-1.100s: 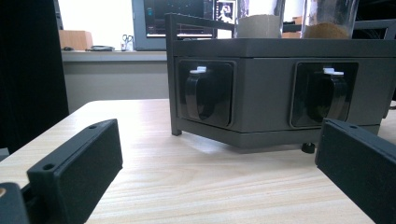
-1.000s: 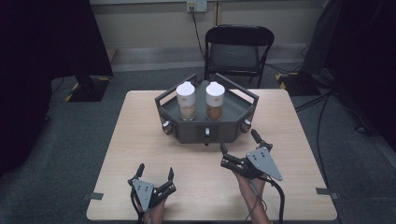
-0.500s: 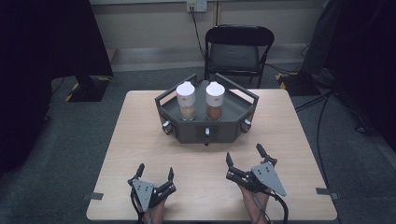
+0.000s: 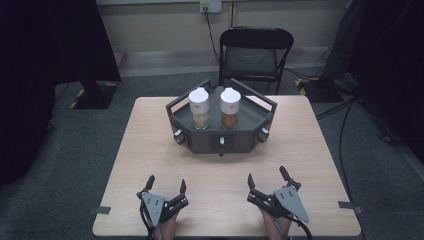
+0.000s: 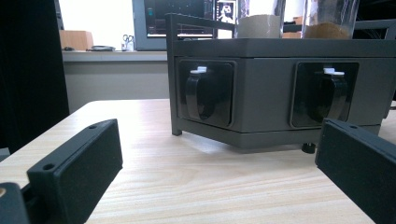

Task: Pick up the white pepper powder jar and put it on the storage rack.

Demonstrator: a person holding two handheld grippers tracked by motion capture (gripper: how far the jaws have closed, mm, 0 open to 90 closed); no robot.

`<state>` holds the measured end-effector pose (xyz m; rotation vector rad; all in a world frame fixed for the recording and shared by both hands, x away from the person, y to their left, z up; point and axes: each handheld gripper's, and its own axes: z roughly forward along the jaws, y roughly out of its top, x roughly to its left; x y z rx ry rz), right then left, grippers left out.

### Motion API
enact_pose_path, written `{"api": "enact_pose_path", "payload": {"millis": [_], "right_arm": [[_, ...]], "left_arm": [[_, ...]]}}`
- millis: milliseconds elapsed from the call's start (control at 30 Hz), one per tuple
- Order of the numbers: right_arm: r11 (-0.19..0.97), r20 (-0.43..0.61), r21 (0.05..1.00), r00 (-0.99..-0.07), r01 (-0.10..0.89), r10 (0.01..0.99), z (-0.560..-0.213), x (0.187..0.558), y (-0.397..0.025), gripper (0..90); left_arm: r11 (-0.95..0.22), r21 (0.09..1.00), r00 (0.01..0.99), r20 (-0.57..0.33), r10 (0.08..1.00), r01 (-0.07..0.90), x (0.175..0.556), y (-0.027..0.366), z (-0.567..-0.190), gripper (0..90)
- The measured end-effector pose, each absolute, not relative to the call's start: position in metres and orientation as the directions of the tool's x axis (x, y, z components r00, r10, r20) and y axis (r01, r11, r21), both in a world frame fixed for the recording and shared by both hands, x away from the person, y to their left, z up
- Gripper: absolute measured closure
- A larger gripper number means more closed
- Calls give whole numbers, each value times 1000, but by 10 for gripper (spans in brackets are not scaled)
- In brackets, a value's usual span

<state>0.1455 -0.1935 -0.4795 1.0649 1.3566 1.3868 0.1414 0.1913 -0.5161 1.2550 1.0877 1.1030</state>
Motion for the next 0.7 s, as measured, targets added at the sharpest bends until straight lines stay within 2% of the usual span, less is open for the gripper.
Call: {"api": "enact_pose_path", "payload": {"millis": [700], "right_arm": [[-29,31,1000,-213,11,977,-506,140,-191,0]], "left_arm": [[10,1000,150,-7,989,-20,141,191,-516,0]]}}
